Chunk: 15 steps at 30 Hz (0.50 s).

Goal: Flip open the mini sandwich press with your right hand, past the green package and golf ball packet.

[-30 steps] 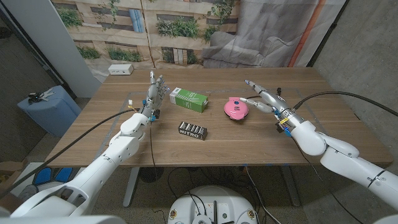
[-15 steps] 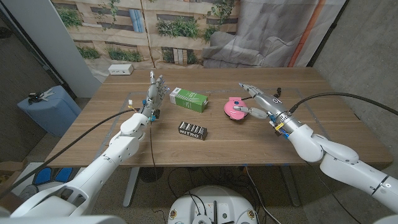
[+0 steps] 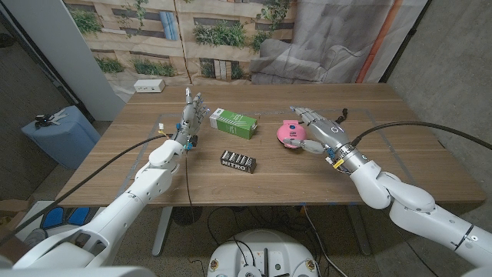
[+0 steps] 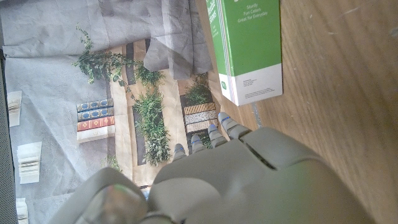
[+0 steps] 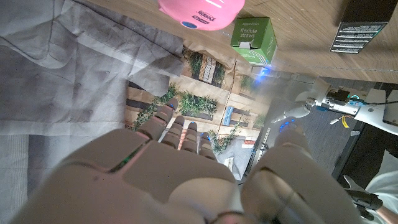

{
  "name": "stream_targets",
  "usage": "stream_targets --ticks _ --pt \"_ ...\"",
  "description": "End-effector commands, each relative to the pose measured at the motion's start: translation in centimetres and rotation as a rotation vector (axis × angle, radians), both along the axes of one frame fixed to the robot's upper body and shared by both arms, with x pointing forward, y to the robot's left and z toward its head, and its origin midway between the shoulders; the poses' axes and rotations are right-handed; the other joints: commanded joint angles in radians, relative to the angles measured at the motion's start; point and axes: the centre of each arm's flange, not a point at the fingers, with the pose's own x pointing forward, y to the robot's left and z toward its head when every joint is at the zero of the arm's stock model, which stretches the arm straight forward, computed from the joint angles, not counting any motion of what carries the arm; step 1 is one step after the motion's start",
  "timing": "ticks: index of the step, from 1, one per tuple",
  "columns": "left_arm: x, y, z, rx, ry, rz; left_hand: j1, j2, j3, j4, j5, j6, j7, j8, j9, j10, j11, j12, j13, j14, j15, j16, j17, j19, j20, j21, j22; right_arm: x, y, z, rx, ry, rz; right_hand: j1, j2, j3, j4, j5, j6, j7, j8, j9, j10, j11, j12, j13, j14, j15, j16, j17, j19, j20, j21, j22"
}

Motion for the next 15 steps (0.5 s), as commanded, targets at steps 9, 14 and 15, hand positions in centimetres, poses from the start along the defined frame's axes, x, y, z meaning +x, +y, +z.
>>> stream_targets --ticks 9,14,15 --pt "0.0 0.0 0.0 0.000 0.001 0.000 0.000 0.052 -0.008 0.001 0.005 -0.035 -0.008 0.005 0.004 -0.007 0.001 0.006 0.002 -0.008 -0.036 0.007 0.003 0.003 -0.004 0.006 0.003 1.2 1.4 -1.7 -0.075 -0.100 -0.095 0.080 -0.018 0.023 -0.017 -0.001 -0.035 -0.027 0.003 0.006 -0.001 -0.010 0.007 0.001 0.009 -0.001 0.004 -0.014 0.016 0.000 0.002 0.001" --pt "0.0 0.0 0.0 0.000 0.001 0.000 0.000 0.052 -0.008 0.001 0.005 -0.034 -0.008 0.005 0.004 -0.005 0.001 0.007 0.002 -0.008 -0.036 0.007 0.003 0.003 -0.004 0.006 0.003 1.8 1.1 -2.1 -0.091 -0.119 -0.122 0.096 -0.024 0.027 -0.018 0.001 -0.037 -0.033 0.005 0.006 -0.004 -0.013 0.006 0.001 0.009 -0.003 0.004 -0.017 0.019 0.000 0.002 0.001" --pt "0.0 0.0 0.0 0.000 0.001 0.000 0.000 0.052 -0.008 0.001 0.005 -0.034 -0.008 0.005 0.004 -0.007 0.000 0.006 0.002 -0.008 -0.036 0.007 0.003 0.003 -0.004 0.006 0.003 1.9 1.0 -2.2 -0.094 -0.122 -0.127 0.099 -0.025 0.028 -0.018 0.001 -0.035 -0.034 0.006 0.006 -0.004 -0.013 0.006 0.001 0.010 -0.002 0.004 -0.018 0.019 0.000 0.002 0.001"
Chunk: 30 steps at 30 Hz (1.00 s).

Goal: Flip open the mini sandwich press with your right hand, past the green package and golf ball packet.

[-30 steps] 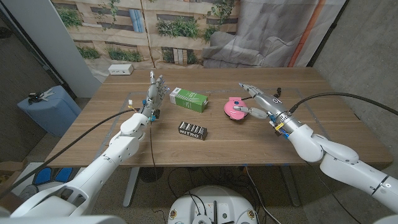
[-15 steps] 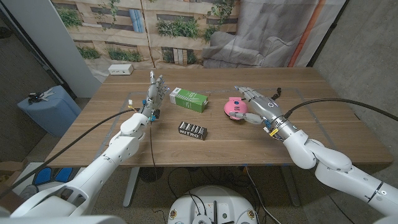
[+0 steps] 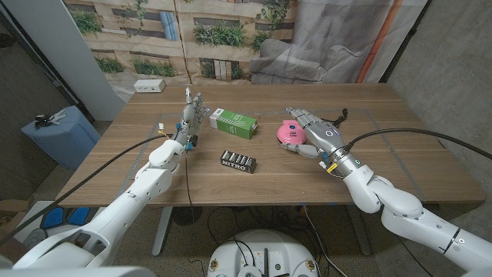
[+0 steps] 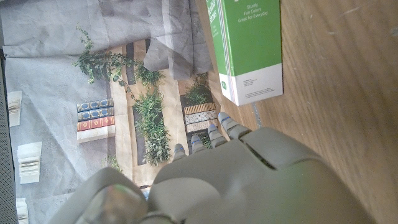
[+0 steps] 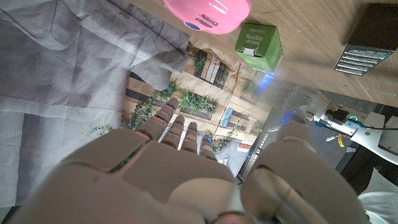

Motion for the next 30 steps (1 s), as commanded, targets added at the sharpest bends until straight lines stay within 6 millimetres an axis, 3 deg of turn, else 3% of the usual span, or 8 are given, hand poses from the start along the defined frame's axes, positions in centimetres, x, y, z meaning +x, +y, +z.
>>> stream_targets --ticks 1,30 --pt "0.0 0.0 0.0 0.000 0.001 0.000 0.000 0.052 -0.008 0.001 0.005 -0.035 -0.008 0.005 0.004 -0.007 0.000 0.006 0.002 -0.008 -0.036 0.007 0.003 0.003 -0.004 0.006 0.003 1.2 -0.1 -1.1 -0.056 -0.051 -0.063 0.021 -0.004 0.012 -0.001 0.002 -0.002 -0.006 0.008 0.001 0.000 -0.009 0.006 0.001 0.002 -0.003 0.004 0.000 0.009 -0.003 0.002 0.001" --pt "0.0 0.0 0.0 0.000 0.001 0.000 0.000 0.052 -0.008 0.001 0.005 -0.035 -0.008 0.005 0.004 -0.006 0.000 0.006 0.002 -0.007 -0.037 0.007 0.003 0.003 -0.003 0.006 0.003 4.4 -1.8 -3.8 -0.131 -0.092 -0.185 0.123 -0.022 0.044 -0.003 0.006 -0.016 -0.013 0.012 0.002 0.001 -0.013 0.007 0.002 0.014 -0.007 0.008 -0.015 0.029 -0.007 0.002 0.001"
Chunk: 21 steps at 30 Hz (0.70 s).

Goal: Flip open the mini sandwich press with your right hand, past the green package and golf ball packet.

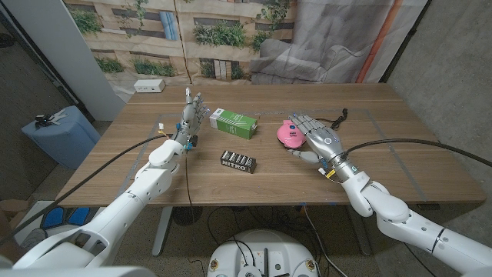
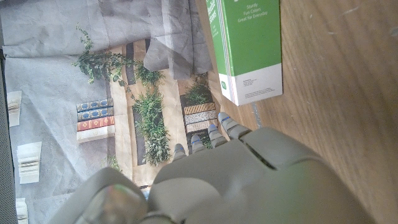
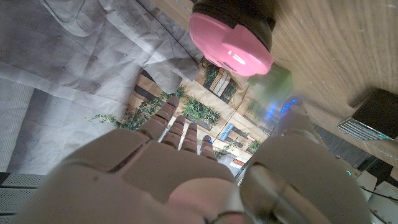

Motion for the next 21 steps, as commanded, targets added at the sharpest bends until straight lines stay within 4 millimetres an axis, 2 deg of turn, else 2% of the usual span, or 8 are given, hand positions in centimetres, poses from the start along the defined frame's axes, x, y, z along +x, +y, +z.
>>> stream_targets --ticks 1,7,14,21 --pt "0.0 0.0 0.0 0.000 0.000 0.000 0.000 0.052 -0.008 0.001 0.005 -0.035 -0.008 0.005 0.005 -0.006 0.001 0.007 0.002 -0.007 -0.037 0.007 0.003 0.003 -0.003 0.006 0.003 1.3 -0.3 -1.0 -0.031 -0.002 -0.035 0.032 -0.002 0.011 -0.001 0.006 -0.013 -0.002 0.004 0.002 -0.005 -0.008 0.006 0.002 0.009 -0.002 0.008 -0.001 0.011 -0.004 0.002 0.000" --pt "0.0 0.0 0.0 0.000 0.000 0.000 0.000 0.052 -0.008 0.001 0.005 -0.034 -0.008 0.005 0.004 -0.006 0.000 0.007 0.002 -0.007 -0.037 0.007 0.003 0.003 -0.003 0.006 0.003 1.7 -0.2 -1.4 -0.046 -0.017 -0.051 0.075 -0.003 0.027 -0.001 0.005 -0.013 -0.002 0.008 0.002 0.003 -0.010 0.010 0.002 0.014 -0.005 0.009 -0.006 0.025 -0.006 0.004 0.000" --pt "0.0 0.0 0.0 0.000 0.000 0.000 0.000 0.052 -0.008 0.001 0.005 -0.034 -0.008 0.005 0.005 -0.006 0.001 0.007 0.002 -0.007 -0.037 0.007 0.003 0.003 -0.003 0.006 0.003 1.8 -0.4 -1.8 -0.042 -0.061 -0.079 0.204 -0.029 0.065 -0.002 -0.006 0.022 -0.029 0.024 0.002 0.050 -0.016 0.019 0.001 0.054 -0.019 0.019 -0.016 0.063 -0.015 0.007 0.000" --pt "0.0 0.0 0.0 0.000 0.000 0.000 0.000 0.052 -0.008 0.001 0.005 -0.034 -0.008 0.005 0.005 -0.006 0.001 0.007 0.002 -0.008 -0.036 0.007 0.003 0.003 -0.003 0.006 0.003 2.1 -0.2 -2.1 -0.046 -0.061 -0.093 0.235 -0.036 0.074 -0.002 -0.007 0.018 -0.031 0.022 0.002 0.052 -0.018 0.018 0.001 0.058 -0.020 0.018 -0.018 0.070 -0.015 0.006 0.000"
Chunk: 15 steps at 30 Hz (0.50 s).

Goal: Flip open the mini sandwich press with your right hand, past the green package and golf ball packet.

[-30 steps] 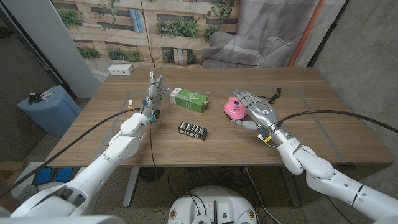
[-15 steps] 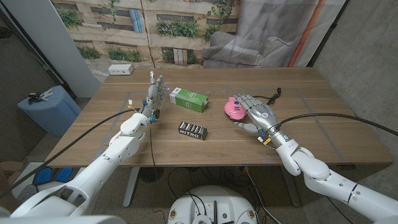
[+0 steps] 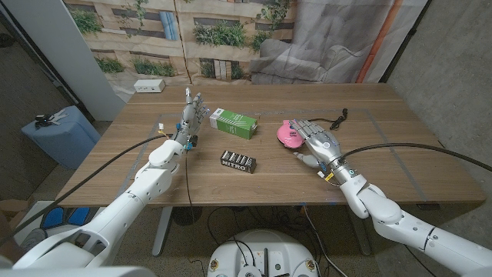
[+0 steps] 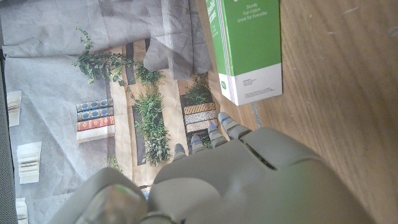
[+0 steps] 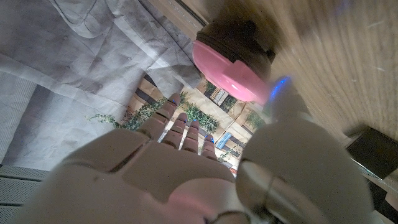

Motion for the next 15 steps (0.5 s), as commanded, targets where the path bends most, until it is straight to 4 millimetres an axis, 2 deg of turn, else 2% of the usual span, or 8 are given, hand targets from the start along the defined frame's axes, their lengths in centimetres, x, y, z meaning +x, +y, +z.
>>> stream_targets --ticks 1,15 --pt "0.00 -0.02 0.01 0.000 0.000 0.000 0.000 0.052 -0.008 0.001 0.005 -0.034 -0.008 0.005 0.005 -0.005 0.001 0.007 0.002 -0.007 -0.036 0.007 0.003 0.003 -0.004 0.006 0.003 0.57 0.20 -0.58 -0.012 -0.022 -0.032 0.024 0.005 0.011 0.003 -0.001 -0.001 -0.003 0.005 0.002 0.010 -0.001 0.003 0.001 0.006 -0.001 0.003 0.001 0.014 -0.002 0.006 0.000" --pt "0.00 -0.03 0.00 0.000 0.000 0.000 0.000 0.052 -0.008 0.001 0.005 -0.035 -0.008 0.005 0.005 -0.006 0.000 0.006 0.002 -0.007 -0.037 0.007 0.003 0.003 -0.003 0.006 0.003 1.17 0.81 -0.68 -0.014 -0.041 -0.036 0.072 -0.008 0.022 0.005 -0.003 0.002 0.001 0.005 0.002 0.023 -0.002 0.004 0.001 0.017 -0.002 0.004 -0.001 0.024 -0.001 0.005 0.000"
